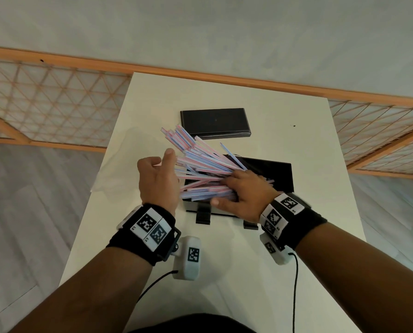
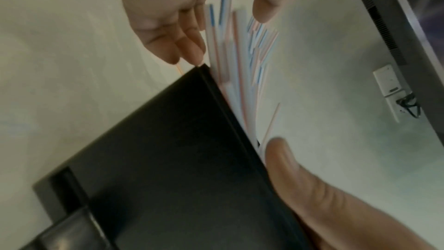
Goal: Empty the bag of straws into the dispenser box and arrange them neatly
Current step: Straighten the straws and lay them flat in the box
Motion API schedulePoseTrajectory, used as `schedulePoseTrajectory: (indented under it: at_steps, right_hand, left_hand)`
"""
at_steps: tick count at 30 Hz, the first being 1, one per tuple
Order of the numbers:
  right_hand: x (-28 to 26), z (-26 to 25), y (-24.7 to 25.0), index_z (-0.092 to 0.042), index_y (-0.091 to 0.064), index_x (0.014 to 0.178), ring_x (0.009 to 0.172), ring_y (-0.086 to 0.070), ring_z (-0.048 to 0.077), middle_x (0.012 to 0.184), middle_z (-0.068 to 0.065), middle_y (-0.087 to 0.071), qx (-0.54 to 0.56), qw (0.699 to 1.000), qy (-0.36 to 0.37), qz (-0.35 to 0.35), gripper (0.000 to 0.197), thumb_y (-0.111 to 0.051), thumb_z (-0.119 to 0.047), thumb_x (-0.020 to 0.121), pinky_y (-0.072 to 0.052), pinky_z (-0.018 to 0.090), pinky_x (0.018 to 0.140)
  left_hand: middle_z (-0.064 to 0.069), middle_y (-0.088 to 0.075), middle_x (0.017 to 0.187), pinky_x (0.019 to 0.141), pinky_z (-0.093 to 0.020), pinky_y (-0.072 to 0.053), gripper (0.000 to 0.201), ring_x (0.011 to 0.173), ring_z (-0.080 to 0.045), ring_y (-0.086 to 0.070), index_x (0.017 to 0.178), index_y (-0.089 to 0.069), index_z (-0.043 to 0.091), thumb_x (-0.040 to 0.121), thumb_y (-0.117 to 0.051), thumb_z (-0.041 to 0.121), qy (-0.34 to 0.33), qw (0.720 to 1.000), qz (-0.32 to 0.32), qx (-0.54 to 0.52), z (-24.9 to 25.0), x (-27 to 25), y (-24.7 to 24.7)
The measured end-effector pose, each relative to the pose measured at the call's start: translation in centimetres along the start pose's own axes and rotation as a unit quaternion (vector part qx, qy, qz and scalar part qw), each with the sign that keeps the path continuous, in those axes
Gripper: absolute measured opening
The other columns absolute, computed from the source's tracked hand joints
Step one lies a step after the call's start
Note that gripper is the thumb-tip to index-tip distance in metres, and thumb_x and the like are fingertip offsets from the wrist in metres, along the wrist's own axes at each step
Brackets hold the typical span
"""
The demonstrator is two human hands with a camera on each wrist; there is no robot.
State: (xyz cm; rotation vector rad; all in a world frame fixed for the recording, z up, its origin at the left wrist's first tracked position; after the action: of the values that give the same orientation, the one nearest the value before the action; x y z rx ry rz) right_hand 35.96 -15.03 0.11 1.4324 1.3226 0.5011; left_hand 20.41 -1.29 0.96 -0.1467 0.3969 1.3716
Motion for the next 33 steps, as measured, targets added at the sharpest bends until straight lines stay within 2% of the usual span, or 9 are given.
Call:
schedulePoseTrajectory:
  at_steps: [3, 5, 8, 12, 19, 22, 26, 31, 33]
  right_hand:
    - [-0.3, 0.3, -0.4, -0.027, -0.054, 0.132, 0.121, -0.05, 0.025, 0.126, 0.002, -0.052, 0.012, 1.0, -0.015, -0.019, 0.112, -0.01, -0.1, 0.059, -0.043, 0.043, 0.104]
    - [-0.2, -0.3, -0.4, -0.032, -0.048, 0.136, 0.124, -0.049, 0.024, 0.131, -0.001, -0.051, 0.006, 1.0, 0.003, -0.019, 0.108, -0.015, -0.101, 0.06, -0.042, 0.045, 0.104]
    - [-0.1, -0.2, -0.2, -0.03, -0.051, 0.132, 0.125, -0.047, 0.026, 0.134, -0.002, -0.052, -0.046, 0.998, -0.023, -0.024, 0.107, -0.019, -0.1, 0.059, -0.036, 0.047, 0.106]
    - [-0.4, 0.2, 0.0, -0.027, -0.049, 0.131, 0.124, -0.048, 0.026, 0.133, -0.001, -0.053, -0.068, 0.996, -0.059, -0.027, 0.107, -0.019, -0.098, 0.056, -0.031, 0.048, 0.105]
    - [-0.2, 0.4, -0.1, -0.028, -0.041, 0.136, 0.128, -0.046, 0.026, 0.139, -0.002, -0.049, -0.036, 0.996, -0.068, -0.033, 0.106, -0.028, -0.098, 0.057, -0.032, 0.054, 0.11]
    - [-0.3, 0.5, 0.1, -0.027, -0.044, 0.134, 0.124, -0.049, 0.025, 0.136, -0.002, -0.051, -0.022, 0.997, -0.073, -0.02, 0.108, -0.031, -0.099, 0.055, -0.039, 0.05, 0.107]
    - [-0.6, 0.3, 0.8, -0.026, -0.049, 0.128, 0.115, -0.053, 0.023, 0.126, -0.001, -0.055, 0.007, 0.998, -0.065, -0.003, 0.107, -0.035, -0.099, 0.051, -0.049, 0.044, 0.098]
    - [-1.7, -0.2, 3.7, -0.027, -0.055, 0.115, 0.101, -0.055, 0.021, 0.108, -0.005, -0.059, 0.012, 0.991, -0.041, 0.128, 0.087, -0.041, -0.093, 0.061, -0.048, 0.043, 0.091]
    - [-2.0, -0.8, 5.3, -0.024, -0.055, 0.116, 0.098, -0.054, 0.02, 0.106, -0.003, -0.057, 0.058, 0.98, -0.005, 0.192, 0.076, -0.047, -0.084, 0.07, -0.049, 0.043, 0.087]
  left_hand:
    - [-0.001, -0.06, 0.077, 0.069, -0.034, -0.044, 0.047, 0.068, -0.027, -0.061, 0.104, -0.049, 0.016, 0.087, -0.061, 0.058, 0.013, 1.0, 0.002, -0.01, 0.0, 0.3, 0.3]
    - [-0.002, -0.062, 0.083, 0.07, -0.037, -0.048, 0.057, 0.071, -0.027, -0.062, 0.106, -0.049, 0.015, 0.079, -0.065, 0.063, 0.013, 1.0, -0.016, 0.0, 0.3, -0.2, 0.0]
    - [0.003, -0.061, 0.082, 0.072, -0.033, -0.044, 0.052, 0.078, -0.02, -0.062, 0.109, -0.051, 0.013, 0.082, -0.075, 0.05, -0.032, 0.994, -0.028, 0.099, 0.8, -1.7, 0.0]
    - [0.005, -0.062, 0.079, 0.061, -0.024, -0.039, 0.039, 0.076, -0.01, -0.061, 0.101, -0.052, 0.017, 0.08, -0.08, 0.034, -0.067, 0.964, -0.082, 0.242, 0.8, -2.2, -0.2]
    - [0.01, -0.062, 0.072, 0.073, -0.026, -0.04, 0.019, 0.08, -0.022, -0.064, 0.077, -0.059, 0.019, 0.081, -0.077, 0.018, -0.165, 0.908, -0.104, 0.37, 4.0, -1.4, -0.1]
    - [0.008, -0.068, 0.077, 0.073, -0.027, -0.04, 0.017, 0.085, -0.021, -0.066, 0.086, -0.06, 0.017, 0.08, -0.076, 0.018, -0.185, 0.905, -0.094, 0.372, 5.1, -1.9, 0.5]
    - [0.013, -0.065, 0.064, 0.068, -0.028, -0.04, 0.031, 0.079, -0.015, -0.064, 0.095, -0.054, 0.021, 0.077, -0.079, 0.023, -0.218, 0.909, -0.061, 0.351, 8.2, -3.0, 1.7]
    - [0.009, -0.067, 0.063, 0.06, -0.006, -0.035, 0.025, 0.067, -0.011, -0.066, 0.078, -0.057, 0.015, 0.07, -0.081, 0.016, -0.354, 0.865, -0.072, 0.348, 13.8, -5.5, 1.8]
    - [0.006, -0.068, 0.064, 0.059, -0.014, -0.04, 0.022, 0.063, -0.012, -0.066, 0.076, -0.06, 0.013, 0.069, -0.081, 0.015, -0.395, 0.854, -0.078, 0.329, 15.8, -6.9, 1.7]
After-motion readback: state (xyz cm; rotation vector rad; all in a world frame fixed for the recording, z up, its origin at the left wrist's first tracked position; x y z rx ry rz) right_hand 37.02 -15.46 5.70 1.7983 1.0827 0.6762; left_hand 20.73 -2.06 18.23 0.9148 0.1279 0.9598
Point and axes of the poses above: each hand's wrist, its own x-axis towards the middle knuckle, its own y-axis out of the back of the hand, z = x × y, the point moved 8 cm from there along x, towards the middle knuckle
